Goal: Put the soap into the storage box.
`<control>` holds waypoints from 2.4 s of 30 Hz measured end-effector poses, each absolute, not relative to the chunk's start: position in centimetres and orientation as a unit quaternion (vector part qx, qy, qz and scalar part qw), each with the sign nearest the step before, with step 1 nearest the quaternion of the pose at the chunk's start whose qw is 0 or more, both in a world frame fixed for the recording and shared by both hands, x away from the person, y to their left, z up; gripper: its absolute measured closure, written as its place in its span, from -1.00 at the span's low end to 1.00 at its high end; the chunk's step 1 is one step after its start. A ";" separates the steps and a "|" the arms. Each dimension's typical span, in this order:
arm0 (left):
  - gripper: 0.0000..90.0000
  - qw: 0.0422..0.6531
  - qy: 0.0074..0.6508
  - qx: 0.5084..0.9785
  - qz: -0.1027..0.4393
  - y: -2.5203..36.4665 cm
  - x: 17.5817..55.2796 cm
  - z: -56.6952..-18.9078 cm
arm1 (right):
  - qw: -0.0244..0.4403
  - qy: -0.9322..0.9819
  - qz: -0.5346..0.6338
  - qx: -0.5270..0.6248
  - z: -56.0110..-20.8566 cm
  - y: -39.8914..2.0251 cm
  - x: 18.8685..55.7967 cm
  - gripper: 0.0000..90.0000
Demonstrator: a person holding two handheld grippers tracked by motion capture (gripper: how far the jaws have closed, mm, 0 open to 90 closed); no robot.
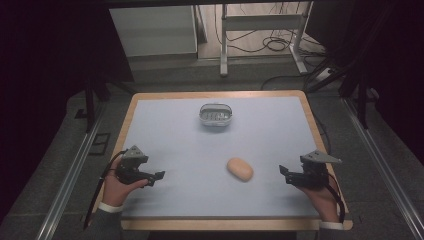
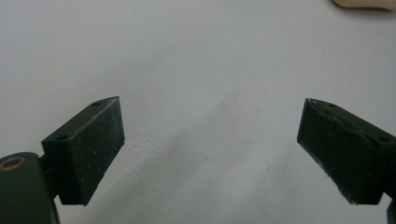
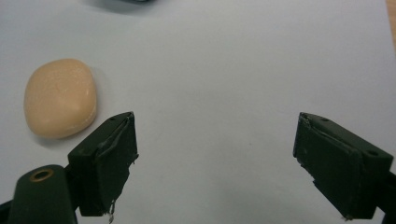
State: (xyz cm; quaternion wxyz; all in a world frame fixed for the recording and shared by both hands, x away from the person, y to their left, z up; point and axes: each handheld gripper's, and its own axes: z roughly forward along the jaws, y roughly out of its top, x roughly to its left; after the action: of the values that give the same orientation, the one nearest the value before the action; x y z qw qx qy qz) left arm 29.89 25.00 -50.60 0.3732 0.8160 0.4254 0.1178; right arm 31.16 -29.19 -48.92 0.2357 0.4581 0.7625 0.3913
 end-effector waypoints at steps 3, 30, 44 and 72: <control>-0.83 0.374 0.425 0.816 0.119 25.0 29.9 -50.6 | 0.228 0.761 0.395 0.462 -49.1 -29.2 31.4 -0.70; -0.82 0.374 0.425 0.818 0.105 24.6 29.7 -50.6 | 0.204 0.818 0.371 0.389 -45.0 -24.7 32.6 -0.66; -0.81 0.375 0.429 0.815 0.105 24.7 29.7 -50.6 | 0.188 0.856 0.336 0.345 -43.9 -21.5 33.3 -0.64; -0.81 0.383 0.430 0.810 0.107 25.3 29.6 -50.2 | 0.134 0.907 0.259 0.305 -45.5 -15.5 34.3 -0.61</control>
State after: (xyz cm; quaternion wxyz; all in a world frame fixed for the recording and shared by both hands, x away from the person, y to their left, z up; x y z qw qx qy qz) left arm 29.57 25.30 -50.25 0.3834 0.8100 0.4304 0.1074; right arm 34.27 -15.48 -45.54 0.1343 0.3047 0.9066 0.2591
